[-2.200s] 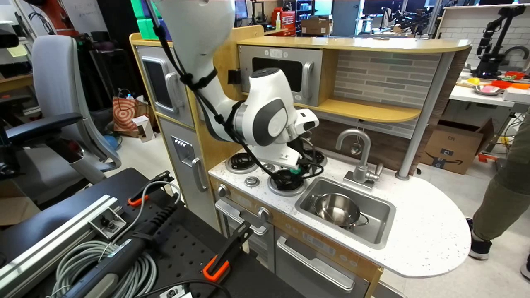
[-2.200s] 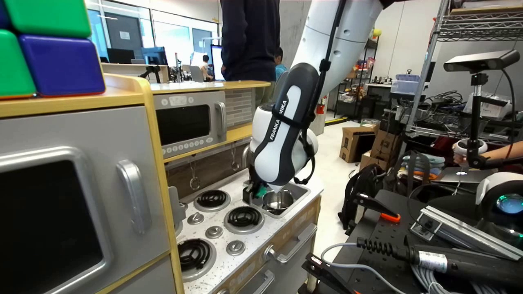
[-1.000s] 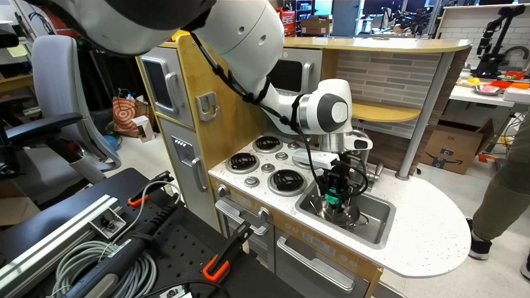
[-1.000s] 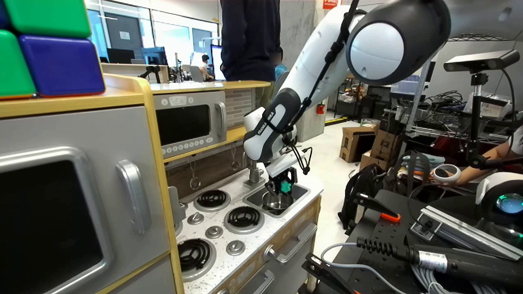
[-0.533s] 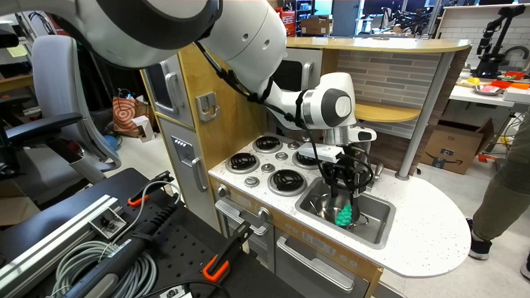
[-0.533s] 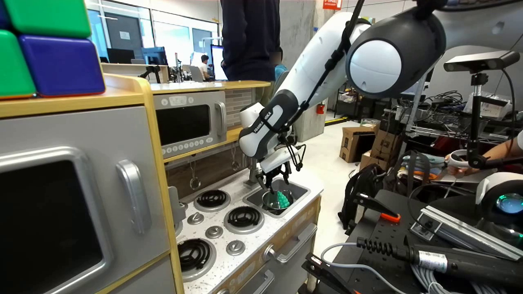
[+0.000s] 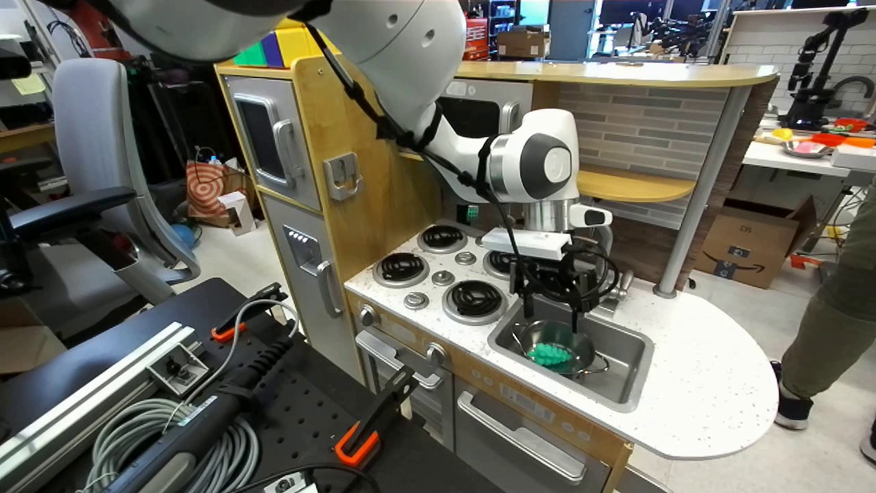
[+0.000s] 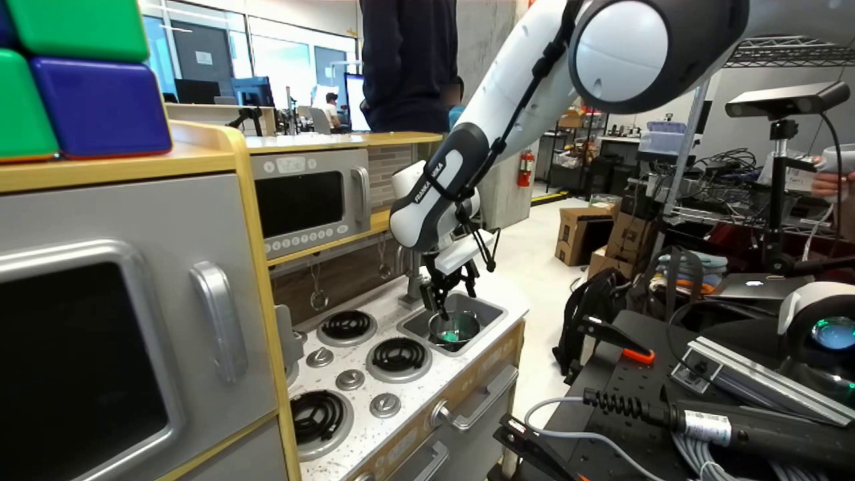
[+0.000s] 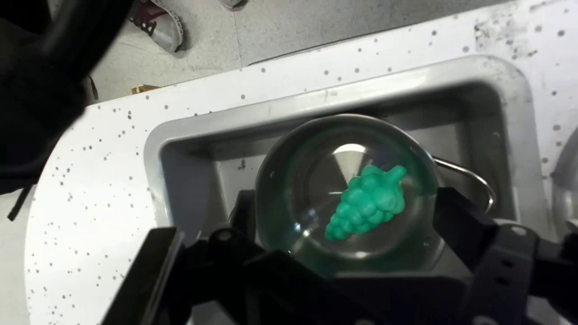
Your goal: Take the blue object from the stove and put it in the pot
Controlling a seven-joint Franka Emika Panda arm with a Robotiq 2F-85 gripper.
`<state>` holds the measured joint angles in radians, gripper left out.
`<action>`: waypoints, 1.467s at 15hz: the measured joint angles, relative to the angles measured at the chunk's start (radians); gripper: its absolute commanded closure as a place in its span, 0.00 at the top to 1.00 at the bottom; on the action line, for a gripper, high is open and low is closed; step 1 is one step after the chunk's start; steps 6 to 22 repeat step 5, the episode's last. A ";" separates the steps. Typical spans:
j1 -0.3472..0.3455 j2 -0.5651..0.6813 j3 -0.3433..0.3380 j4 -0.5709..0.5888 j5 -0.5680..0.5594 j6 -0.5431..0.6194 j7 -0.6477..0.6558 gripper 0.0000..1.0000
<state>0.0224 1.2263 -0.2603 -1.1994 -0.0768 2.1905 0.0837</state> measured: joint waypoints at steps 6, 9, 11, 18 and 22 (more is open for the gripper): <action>0.004 -0.128 0.002 -0.173 0.000 0.073 -0.099 1.00; 0.004 -0.128 0.002 -0.173 0.000 0.073 -0.099 1.00; 0.004 -0.128 0.002 -0.173 0.000 0.073 -0.099 1.00; 0.004 -0.128 0.002 -0.173 0.000 0.073 -0.099 1.00; 0.004 -0.128 0.002 -0.173 0.000 0.073 -0.099 1.00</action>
